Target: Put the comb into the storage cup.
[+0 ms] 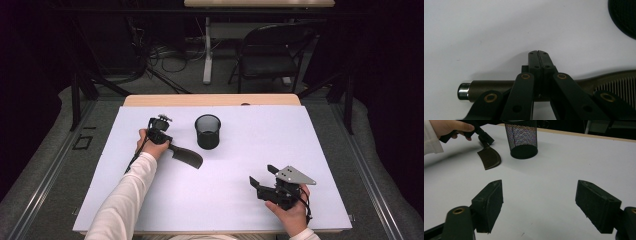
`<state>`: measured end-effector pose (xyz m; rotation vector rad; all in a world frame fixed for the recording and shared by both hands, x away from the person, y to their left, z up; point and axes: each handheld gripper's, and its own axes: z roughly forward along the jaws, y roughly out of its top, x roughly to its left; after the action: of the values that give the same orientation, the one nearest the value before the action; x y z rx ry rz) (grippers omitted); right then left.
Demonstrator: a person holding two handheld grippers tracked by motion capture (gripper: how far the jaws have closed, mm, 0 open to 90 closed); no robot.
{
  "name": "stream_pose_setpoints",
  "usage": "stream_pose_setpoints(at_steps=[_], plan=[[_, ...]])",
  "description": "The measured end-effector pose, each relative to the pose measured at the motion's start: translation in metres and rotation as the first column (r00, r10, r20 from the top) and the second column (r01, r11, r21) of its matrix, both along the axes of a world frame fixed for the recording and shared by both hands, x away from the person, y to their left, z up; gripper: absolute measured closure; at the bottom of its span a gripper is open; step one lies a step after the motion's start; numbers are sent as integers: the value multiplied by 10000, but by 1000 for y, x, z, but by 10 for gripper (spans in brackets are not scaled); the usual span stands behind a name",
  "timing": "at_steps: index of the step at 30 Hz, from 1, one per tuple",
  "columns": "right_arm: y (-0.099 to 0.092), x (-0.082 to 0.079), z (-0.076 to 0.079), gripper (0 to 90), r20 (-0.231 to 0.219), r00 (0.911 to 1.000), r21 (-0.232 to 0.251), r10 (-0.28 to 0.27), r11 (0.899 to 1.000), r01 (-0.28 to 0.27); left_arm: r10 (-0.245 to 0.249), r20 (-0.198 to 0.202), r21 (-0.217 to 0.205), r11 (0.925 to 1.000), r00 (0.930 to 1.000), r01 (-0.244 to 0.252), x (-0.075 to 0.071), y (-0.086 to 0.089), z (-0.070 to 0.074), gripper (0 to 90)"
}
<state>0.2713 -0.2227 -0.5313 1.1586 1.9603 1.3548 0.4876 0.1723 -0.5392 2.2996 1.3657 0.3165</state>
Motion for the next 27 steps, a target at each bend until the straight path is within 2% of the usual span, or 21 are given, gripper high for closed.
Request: stream_pose_setpoints(at_steps=[5, 8, 21, 27], plan=[[1, 0, 0, 220, 2, 10000, -38, 29, 10000, -29, -294, 0, -111, 9995, 9996, 294, -3, -2, 0, 900], [1, 0, 0, 220, -7, 10000, -51, 41, 10000, -41, -385, -31, -5, 9993, 9993, 385, -4, -3, 0, 900], [1, 0, -1, 220, -8, 10000, -85, 48, 10000, -48, -976, -15, -78, 9952, 9952, 976, -12, -5, 0, 900], [1, 0, -1, 220, -31, 10000, -88, 51, 9999, -52, -1177, -183, 16, 9930, 9929, 1177, -17, -5, 1, 900]])
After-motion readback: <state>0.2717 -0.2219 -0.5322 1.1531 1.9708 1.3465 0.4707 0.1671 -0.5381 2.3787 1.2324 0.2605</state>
